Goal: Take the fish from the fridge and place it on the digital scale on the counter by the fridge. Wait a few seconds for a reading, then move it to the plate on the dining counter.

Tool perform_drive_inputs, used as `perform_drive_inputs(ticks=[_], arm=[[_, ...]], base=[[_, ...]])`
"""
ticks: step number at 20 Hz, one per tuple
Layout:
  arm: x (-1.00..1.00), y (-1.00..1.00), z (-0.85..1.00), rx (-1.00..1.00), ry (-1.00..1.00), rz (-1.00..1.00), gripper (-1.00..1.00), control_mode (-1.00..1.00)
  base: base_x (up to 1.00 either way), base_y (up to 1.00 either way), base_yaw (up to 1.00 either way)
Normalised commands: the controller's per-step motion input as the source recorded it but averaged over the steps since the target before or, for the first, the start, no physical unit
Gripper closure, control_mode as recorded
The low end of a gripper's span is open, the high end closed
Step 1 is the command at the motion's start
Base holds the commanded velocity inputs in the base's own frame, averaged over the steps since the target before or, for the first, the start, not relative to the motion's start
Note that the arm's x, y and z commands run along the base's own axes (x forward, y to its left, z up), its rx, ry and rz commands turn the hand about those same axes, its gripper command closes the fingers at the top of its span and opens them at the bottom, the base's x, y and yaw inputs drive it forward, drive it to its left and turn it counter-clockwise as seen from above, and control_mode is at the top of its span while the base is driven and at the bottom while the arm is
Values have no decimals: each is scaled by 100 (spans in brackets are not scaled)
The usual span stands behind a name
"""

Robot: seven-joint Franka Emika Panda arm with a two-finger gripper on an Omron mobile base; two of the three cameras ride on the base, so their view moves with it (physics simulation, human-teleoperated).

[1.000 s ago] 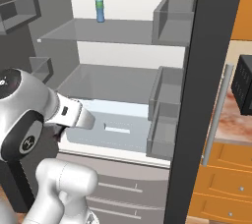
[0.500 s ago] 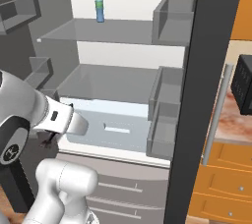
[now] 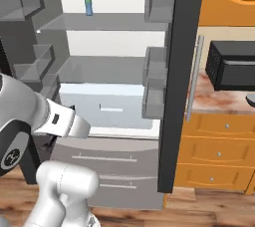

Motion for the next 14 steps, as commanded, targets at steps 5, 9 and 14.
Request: perform_drive_inputs(ticks=[5,9,14], arm=[[0,0,0,0,0,0,100,100],[0,0,0,0,0,0,100,100],[0,0,0,0,0,0,100,100]], base=[[-69,47,-44],[-57,16,-52],[-60,38,-62]])
